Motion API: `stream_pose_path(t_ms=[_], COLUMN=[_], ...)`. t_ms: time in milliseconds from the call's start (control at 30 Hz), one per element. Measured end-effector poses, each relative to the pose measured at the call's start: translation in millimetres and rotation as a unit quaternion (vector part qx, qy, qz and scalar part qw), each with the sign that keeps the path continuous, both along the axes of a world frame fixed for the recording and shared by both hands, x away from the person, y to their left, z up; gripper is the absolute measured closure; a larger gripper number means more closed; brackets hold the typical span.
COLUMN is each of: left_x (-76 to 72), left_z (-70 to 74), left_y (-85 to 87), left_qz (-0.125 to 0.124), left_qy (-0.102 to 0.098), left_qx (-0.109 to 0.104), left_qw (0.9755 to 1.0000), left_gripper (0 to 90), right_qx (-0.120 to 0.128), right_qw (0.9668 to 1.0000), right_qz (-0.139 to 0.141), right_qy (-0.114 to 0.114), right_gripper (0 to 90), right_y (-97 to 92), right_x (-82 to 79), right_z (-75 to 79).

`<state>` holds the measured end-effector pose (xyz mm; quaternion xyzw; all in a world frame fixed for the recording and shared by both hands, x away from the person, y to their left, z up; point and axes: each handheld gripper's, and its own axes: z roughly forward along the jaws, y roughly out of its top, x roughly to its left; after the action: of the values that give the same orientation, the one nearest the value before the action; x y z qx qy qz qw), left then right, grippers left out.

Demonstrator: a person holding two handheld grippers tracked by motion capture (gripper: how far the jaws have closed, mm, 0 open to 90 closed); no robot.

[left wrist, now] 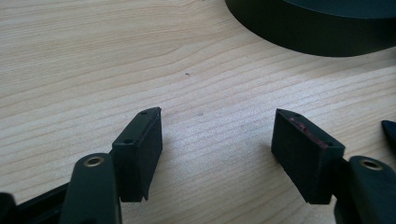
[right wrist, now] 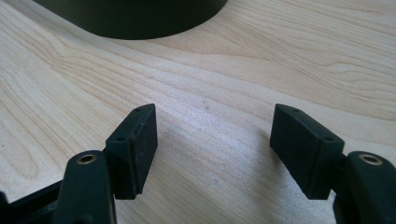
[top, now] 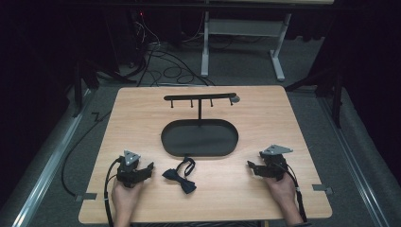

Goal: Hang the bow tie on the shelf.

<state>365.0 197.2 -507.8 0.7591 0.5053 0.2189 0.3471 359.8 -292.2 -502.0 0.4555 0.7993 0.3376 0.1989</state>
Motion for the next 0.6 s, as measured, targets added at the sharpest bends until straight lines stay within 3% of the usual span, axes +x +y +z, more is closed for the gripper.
stream_pose_path(t_ms=[600], left_x=[-0.1], left_z=[-0.1], left_y=[-1.1], left_qz=[-0.003], left_qy=[0.002], left_qx=[0.001], left_qw=[1.0000], left_gripper=[31.0], right_qx=[-0.001], right_qw=[1.0000], right_qz=[0.001], right_qy=[0.000], right_gripper=[33.5], right_y=[-0.2], right_x=[0.1], right_z=[0.0])
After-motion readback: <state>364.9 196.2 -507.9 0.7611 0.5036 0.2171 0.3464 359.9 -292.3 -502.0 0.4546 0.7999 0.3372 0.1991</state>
